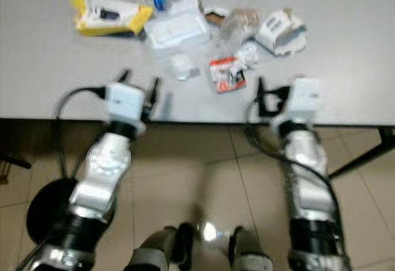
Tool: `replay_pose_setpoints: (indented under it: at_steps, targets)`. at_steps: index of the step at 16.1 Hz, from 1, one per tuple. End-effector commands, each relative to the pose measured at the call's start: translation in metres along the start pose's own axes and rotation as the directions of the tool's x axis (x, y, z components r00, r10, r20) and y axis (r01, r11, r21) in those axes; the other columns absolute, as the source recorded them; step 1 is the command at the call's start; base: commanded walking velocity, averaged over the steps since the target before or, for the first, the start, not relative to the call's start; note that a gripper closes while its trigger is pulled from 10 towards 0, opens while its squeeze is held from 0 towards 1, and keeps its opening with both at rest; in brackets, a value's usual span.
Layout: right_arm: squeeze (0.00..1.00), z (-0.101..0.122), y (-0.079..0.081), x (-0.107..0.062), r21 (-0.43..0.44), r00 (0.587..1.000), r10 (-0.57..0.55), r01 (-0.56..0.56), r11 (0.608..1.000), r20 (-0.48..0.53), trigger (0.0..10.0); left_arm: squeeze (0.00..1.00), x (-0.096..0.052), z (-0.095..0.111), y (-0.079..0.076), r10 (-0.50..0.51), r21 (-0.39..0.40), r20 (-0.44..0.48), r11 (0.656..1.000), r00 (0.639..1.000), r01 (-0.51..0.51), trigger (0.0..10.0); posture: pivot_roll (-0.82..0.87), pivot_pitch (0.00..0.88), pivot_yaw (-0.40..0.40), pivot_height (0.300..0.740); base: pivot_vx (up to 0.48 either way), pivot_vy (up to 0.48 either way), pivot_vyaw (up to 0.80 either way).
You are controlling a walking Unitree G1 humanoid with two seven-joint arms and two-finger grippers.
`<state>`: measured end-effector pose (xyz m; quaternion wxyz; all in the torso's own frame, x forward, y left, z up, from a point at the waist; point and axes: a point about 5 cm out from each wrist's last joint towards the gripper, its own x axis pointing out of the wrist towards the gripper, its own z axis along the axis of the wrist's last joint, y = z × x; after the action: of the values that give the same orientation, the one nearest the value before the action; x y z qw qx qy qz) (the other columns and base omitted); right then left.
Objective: Picking trash to rubbish bin
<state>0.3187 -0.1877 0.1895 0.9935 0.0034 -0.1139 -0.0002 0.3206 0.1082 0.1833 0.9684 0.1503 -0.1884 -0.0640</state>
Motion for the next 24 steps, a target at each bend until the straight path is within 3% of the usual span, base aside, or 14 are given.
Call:
replay_pose_setpoints:
  at_steps: [1, 6, 9, 16, 24]
  targets:
    - [0.00, -0.001, 0.008, -0.001, 0.025, 1.000, 0.021, -0.021, 0.999, 0.000, 10.0, 0.00, -0.003, -0.004, 0.010, 0.019, 0.017, -0.015, 1.000, 1.000, -0.019, 10.0, 0.06, 0.302, 0.103, 0.740, 0.274, 0.000, 0.00]
    - [0.00, -0.002, 0.008, -0.001, 0.027, 1.000, 0.022, -0.022, 0.999, -0.011, 10.0, 0.00, -0.003, -0.004, 0.007, 0.004, 0.008, -0.014, 1.000, 1.000, -0.004, 10.0, 0.06, 0.303, 0.102, 0.740, 0.274, 0.000, -0.78]
    - [0.00, -0.002, 0.008, 0.000, 0.026, 1.000, 0.017, -0.016, 1.000, -0.008, 10.0, 0.00, -0.004, -0.005, 0.005, -0.021, 0.001, -0.016, 1.000, 1.000, 0.021, 10.0, 0.06, 0.303, 0.104, 0.740, 0.275, 0.000, 0.00]
    - [0.00, -0.001, 0.008, 0.001, 0.025, 1.000, 0.014, -0.014, 1.000, -0.005, 10.0, 0.00, -0.004, 0.000, -0.008, -0.180, -0.117, 0.024, 0.976, 0.983, 0.182, 10.0, 0.06, 0.299, 0.105, 0.740, 0.000, 0.000, 0.00]
    - [0.00, -0.001, 0.014, 0.000, 0.022, 0.997, 0.071, -0.071, 0.997, -0.012, 10.0, 0.00, 0.012, -0.001, 0.028, -0.028, -0.065, 0.020, 0.997, 0.999, 0.029, 10.0, 0.05, 0.300, 0.102, 0.740, 0.000, 0.000, 0.00]
